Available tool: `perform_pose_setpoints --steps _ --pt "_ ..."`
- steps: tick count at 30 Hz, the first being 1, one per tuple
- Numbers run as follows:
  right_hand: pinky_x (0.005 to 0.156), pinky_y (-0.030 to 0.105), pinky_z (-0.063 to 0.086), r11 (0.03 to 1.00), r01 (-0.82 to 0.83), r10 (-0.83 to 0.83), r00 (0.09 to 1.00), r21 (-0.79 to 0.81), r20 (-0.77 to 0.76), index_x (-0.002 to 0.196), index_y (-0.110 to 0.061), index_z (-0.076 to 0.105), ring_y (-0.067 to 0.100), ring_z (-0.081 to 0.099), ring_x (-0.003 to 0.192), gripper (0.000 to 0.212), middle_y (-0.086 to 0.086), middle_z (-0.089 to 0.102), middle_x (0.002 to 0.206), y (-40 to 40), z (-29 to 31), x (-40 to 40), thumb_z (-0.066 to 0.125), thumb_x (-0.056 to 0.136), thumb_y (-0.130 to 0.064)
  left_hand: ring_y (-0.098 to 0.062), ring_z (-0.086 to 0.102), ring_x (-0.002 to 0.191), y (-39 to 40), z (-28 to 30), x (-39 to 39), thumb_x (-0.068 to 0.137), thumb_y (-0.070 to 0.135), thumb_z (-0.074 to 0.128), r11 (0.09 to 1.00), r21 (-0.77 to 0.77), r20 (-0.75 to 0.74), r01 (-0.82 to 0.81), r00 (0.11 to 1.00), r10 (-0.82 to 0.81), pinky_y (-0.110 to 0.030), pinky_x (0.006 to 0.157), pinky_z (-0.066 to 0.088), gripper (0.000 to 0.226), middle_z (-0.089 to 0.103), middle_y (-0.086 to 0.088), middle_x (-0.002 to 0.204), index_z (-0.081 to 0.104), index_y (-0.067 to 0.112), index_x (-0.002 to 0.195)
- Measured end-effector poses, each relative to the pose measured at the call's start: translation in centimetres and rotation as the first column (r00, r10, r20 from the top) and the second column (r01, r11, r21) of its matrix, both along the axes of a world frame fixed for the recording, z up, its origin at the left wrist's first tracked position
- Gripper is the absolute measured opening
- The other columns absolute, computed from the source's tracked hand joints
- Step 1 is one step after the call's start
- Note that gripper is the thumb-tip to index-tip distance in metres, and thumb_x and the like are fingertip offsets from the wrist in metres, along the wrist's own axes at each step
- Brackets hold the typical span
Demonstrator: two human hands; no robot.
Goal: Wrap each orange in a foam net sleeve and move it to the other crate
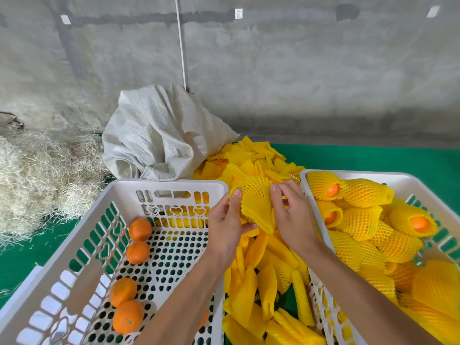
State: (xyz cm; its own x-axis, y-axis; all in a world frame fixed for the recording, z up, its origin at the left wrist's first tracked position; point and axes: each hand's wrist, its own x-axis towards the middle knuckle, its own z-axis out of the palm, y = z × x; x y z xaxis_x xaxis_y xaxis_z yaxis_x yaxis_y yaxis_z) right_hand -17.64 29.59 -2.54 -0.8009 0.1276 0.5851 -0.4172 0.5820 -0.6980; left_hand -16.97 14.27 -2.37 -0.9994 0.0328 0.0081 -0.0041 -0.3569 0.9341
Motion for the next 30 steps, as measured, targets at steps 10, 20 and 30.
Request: perform_pose_setpoints --steps 10,20,30 --pt "0.090 0.037 0.058 0.782 -0.098 0.332 0.902 -0.616 0.277 0.105 -0.014 0.070 0.020 0.070 0.102 0.030 0.002 0.077 0.103 0.2 -0.1 -0.2 0.041 0.110 -0.022 -0.040 0.068 0.121 -0.4 1.0 0.0 0.108 0.031 0.052 0.956 0.203 0.126 0.212 0.962 -0.241 -0.072 0.093 0.053 0.041 0.070 -0.020 0.131 0.062 0.001 0.134" --pt "0.080 0.031 0.060 0.822 -0.034 0.241 0.926 -0.568 0.292 0.122 -0.032 0.066 0.014 0.073 0.102 0.039 -0.010 0.076 0.109 0.3 -1.0 -1.2 0.035 0.108 -0.052 -0.026 0.073 0.109 -0.5 0.4 -0.4 0.110 0.022 0.051 0.942 0.297 0.061 0.156 0.981 -0.182 -0.059 0.101 0.055 0.039 0.072 -0.017 0.119 0.059 -0.009 0.133" --pt "0.093 0.031 0.058 0.886 -0.248 0.375 0.881 -0.392 0.288 0.134 -0.033 0.059 0.008 0.069 0.114 0.068 -0.013 0.072 0.124 -0.1 -0.9 -0.3 0.079 0.077 -0.064 -0.032 0.068 0.103 0.2 0.5 0.1 0.111 0.020 0.048 0.994 0.087 0.078 -0.066 0.995 0.059 -0.047 0.087 0.064 0.042 0.067 -0.032 0.105 0.060 -0.020 0.110"
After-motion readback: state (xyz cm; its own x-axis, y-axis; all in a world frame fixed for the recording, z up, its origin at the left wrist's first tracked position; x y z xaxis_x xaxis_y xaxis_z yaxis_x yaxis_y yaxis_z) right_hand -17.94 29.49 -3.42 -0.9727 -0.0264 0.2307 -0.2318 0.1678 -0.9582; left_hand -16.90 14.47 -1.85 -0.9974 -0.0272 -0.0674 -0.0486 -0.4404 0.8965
